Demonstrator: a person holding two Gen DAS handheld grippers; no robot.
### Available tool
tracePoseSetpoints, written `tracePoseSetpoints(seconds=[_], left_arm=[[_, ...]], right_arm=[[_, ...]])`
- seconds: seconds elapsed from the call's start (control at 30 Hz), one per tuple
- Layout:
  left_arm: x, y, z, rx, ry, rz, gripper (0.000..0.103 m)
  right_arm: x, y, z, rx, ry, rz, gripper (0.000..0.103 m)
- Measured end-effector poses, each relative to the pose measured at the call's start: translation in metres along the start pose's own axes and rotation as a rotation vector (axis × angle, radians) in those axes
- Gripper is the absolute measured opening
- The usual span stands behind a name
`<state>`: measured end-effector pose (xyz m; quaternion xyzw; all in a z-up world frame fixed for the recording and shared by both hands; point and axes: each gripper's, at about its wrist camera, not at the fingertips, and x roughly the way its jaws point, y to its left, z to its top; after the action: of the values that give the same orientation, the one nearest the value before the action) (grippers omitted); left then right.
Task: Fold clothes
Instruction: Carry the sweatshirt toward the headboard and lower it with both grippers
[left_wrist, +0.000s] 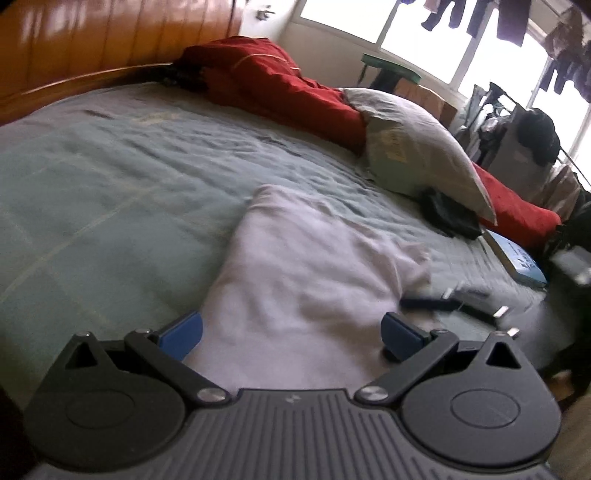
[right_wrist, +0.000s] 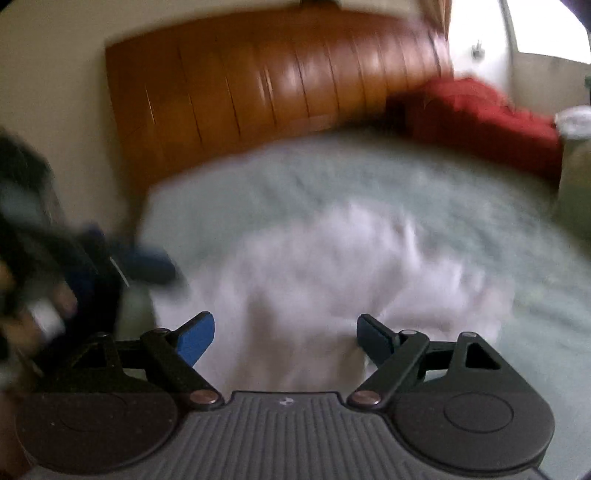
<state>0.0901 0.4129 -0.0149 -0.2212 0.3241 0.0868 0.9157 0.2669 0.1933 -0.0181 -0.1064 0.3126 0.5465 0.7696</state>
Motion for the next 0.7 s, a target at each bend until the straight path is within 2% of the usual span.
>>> tracePoseSetpoints(seconds=[0.03,0.07,0.2,0.4,0.47,0.53,0.63,0.7], left_arm=[[0.0,0.006,-0.002,-0.02,0.008,0.002,0.102],[0.0,0.011,-0.004,-0.041,0.017,0.004,0.102],[0.005,0.033,-0.016,-0.146,0.011,-0.041,0.102],[0.023,0.068,-0.039,-0.339,-0.035,-0.22,0.102],[0.026,0.078,-0.043,-0.409,-0.056,-0.297,0.102],[0.028,0.08,-0.044,-0.429,-0.062,-0.335,0.102],[0.03,0.075,-0.043,-0.417,-0.059,-0.376,0.102],[0.038,0.075,-0.04,-0.406,-0.062,-0.361,0.102]], right_arm=[[-0.001,-0.003,-0.007,-0.02,-0.018,0.003,0.102],[-0.003,-0.006,-0.009,-0.02,-0.016,0.021,0.103],[-0.012,-0.007,0.004,0.02,0.058,-0.019,0.103],[-0.051,-0.01,-0.02,0.236,0.004,0.125,0.103],[-0.051,-0.007,-0.036,0.292,0.022,0.167,0.103],[-0.051,-0.006,-0.053,0.347,0.035,0.201,0.103],[-0.043,-0.006,-0.057,0.388,-0.006,0.212,0.103],[-0.032,-0.008,-0.052,0.415,-0.018,0.228,0.103]])
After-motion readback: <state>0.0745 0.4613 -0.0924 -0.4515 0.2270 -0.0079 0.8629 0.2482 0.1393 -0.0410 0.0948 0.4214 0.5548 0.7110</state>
